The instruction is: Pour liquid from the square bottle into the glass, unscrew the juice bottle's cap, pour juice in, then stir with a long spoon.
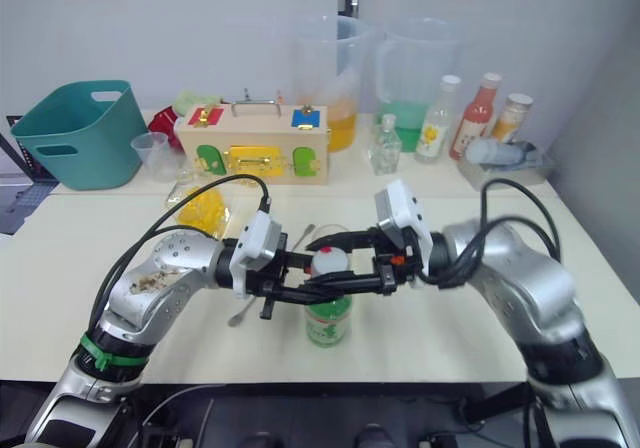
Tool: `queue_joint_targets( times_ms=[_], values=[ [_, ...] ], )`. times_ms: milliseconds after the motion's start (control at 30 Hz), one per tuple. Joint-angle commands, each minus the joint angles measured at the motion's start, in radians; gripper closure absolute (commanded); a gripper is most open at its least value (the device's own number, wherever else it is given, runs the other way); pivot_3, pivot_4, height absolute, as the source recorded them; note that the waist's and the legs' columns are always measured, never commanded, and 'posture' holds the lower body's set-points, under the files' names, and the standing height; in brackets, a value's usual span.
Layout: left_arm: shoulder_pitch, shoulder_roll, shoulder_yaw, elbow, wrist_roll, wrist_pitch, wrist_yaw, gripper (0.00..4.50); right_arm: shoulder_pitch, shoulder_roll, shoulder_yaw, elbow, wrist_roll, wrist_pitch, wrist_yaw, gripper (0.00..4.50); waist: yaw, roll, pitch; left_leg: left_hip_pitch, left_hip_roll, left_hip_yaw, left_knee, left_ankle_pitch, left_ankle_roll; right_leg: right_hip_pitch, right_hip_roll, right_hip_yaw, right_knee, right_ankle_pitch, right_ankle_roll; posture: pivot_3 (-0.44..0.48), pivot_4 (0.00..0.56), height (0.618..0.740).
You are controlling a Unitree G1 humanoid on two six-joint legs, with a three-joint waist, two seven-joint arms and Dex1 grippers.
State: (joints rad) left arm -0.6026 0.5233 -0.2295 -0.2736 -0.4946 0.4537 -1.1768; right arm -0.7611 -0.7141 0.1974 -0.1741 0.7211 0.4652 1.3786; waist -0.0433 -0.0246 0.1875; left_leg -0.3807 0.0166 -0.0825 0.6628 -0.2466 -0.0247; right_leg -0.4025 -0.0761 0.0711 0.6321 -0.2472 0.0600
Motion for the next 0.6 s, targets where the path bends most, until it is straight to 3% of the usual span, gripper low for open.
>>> queue_joint_targets(
  times_ms=[33,233,300,467,600],
  values=[
    [0.011,0.021,-0.009,-0.031,0.022,0.023,0.023,3.35,-0.118,0.026,0.070,0.146,-0.063,-0.084,0.201,2.75,-0.001,0.000,0.000,0.000,0.000,0.000,0.000,0.000,0.000,0.000,0.000,0.000,0.000,0.000,0.000,0.000,0.150,0.740],
    [0.012,0.028,-0.010,-0.041,0.016,0.031,0.033,3.36,-0.225,-0.004,0.149,0.257,-0.029,-0.130,0.236,2.75,0.000,0.000,0.000,-0.002,0.000,-0.001,0.000,0.000,0.000,-0.002,-0.001,-0.001,0.002,0.000,0.000,0.000,0.150,0.740],
    [0.011,0.027,-0.010,-0.035,0.016,0.031,0.032,3.36,-0.240,-0.037,0.145,0.253,-0.008,-0.106,0.236,1.71,0.001,0.000,0.000,-0.001,-0.001,-0.001,0.000,0.000,0.000,-0.002,-0.001,0.000,0.002,0.000,0.000,0.000,0.150,0.740],
    [0.004,0.014,-0.022,-0.010,0.012,0.014,0.013,3.37,-0.198,-0.060,0.045,0.169,0.021,-0.005,0.192,0.01,0.004,0.000,0.000,-0.002,-0.001,-0.001,0.000,0.000,0.000,-0.003,-0.001,-0.001,0.002,0.000,0.000,0.000,0.150,0.740],
    [-0.001,0.003,-0.036,0.011,0.016,-0.001,0.002,3.37,-0.103,-0.087,-0.070,0.047,0.064,0.090,0.077,0.00,0.008,0.000,0.000,-0.003,-0.001,-0.001,0.000,0.000,0.000,-0.003,-0.001,-0.001,0.002,0.000,0.000,0.000,0.150,0.740]
  ],
)
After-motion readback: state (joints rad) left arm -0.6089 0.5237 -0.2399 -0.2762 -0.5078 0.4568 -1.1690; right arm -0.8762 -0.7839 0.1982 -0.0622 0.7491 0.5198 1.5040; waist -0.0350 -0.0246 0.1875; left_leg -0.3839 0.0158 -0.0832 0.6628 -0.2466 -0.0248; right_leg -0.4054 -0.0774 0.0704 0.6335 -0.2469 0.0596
